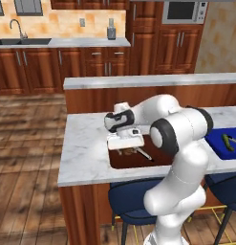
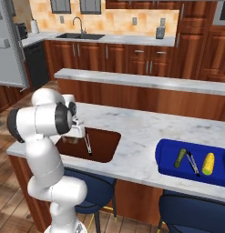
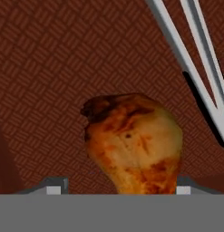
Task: Gather the corn and squash from the fridge and place them on a tray on the dining counter. Then gather the chicken drumstick and steak from the fridge and place them on the other tray.
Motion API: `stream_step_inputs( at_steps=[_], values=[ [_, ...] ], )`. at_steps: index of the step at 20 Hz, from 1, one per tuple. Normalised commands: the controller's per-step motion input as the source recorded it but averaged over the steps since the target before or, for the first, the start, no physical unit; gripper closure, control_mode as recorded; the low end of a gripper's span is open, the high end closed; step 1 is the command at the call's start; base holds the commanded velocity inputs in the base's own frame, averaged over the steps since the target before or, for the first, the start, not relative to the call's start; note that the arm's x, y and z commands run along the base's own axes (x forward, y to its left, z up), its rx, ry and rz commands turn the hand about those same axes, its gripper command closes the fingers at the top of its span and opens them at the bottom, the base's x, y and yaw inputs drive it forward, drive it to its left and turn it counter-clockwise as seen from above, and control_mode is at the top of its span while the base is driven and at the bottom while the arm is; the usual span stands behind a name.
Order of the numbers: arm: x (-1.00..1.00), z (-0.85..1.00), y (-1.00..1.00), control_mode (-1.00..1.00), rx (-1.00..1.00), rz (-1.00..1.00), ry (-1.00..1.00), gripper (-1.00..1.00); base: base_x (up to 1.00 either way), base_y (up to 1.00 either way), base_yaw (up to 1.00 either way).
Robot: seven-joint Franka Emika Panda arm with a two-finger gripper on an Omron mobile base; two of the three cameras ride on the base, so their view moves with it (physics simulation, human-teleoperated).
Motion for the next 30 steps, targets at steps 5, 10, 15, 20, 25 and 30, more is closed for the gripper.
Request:
stream_step_inputs(
  at_steps=[5, 10, 15, 20, 25, 30],
  values=[
    [-0.37, 0.02, -0.11, -1.0, -0.02, 0.0, -0.29, -1.0, 0.0, 0.0, 0.0],
    [-0.41, 0.36, -0.17, -1.0, -0.02, -0.02, -0.23, -1.0, 0.0, 0.0, 0.0],
    [-0.63, 0.78, 0.0, -1.0, -0.01, -0.02, -0.2, -1.0, 0.0, 0.0, 0.0],
    [-0.86, 0.76, 0.0, -1.0, 0.0, 0.0, -0.19, -1.0, 0.0, 0.0, 0.0],
    [-0.91, 0.58, -0.01, -1.0, 0.0, 0.02, -0.06, -1.0, 0.0, 0.0, 0.0],
    [-0.87, 0.6, 0.0, -1.0, 0.0, 0.11, -0.02, -1.0, 0.0, 0.0, 0.0]
  ],
)
